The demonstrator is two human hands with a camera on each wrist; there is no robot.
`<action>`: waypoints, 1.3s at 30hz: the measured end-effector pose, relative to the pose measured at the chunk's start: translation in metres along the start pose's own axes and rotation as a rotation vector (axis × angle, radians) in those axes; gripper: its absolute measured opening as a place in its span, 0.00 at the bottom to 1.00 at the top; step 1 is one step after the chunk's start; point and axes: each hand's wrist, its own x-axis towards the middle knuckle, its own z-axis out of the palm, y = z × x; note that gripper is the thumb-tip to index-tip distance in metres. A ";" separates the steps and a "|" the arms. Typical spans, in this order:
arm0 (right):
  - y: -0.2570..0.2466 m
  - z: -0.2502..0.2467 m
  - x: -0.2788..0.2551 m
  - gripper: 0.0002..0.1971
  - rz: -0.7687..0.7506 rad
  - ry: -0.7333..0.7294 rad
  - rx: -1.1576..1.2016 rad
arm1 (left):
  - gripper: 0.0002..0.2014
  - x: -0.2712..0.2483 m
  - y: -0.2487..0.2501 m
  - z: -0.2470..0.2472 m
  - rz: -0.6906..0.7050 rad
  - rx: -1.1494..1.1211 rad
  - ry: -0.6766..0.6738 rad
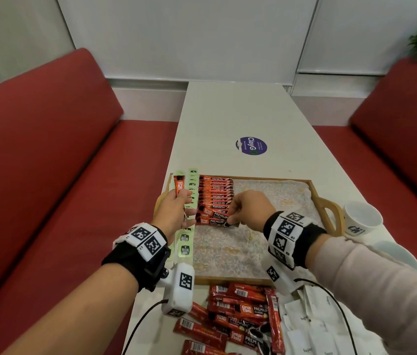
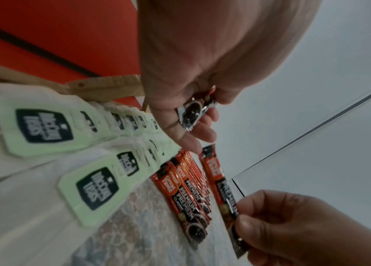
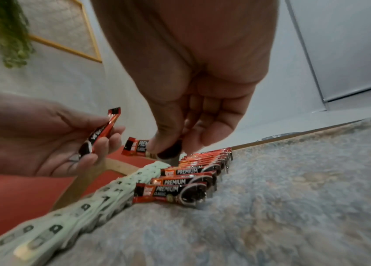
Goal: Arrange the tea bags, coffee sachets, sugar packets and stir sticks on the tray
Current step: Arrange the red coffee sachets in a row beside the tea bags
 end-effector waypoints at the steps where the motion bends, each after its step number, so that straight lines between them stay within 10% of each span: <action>1: 0.000 0.002 0.000 0.07 0.001 -0.015 -0.051 | 0.10 0.001 -0.001 -0.001 -0.005 -0.002 0.004; 23: -0.005 0.025 0.020 0.09 -0.009 -0.065 -0.395 | 0.10 0.005 -0.001 -0.005 -0.047 -0.037 -0.048; 39: -0.017 0.016 0.013 0.14 -0.094 -0.045 -0.059 | 0.11 0.004 -0.003 -0.009 -0.001 0.056 -0.127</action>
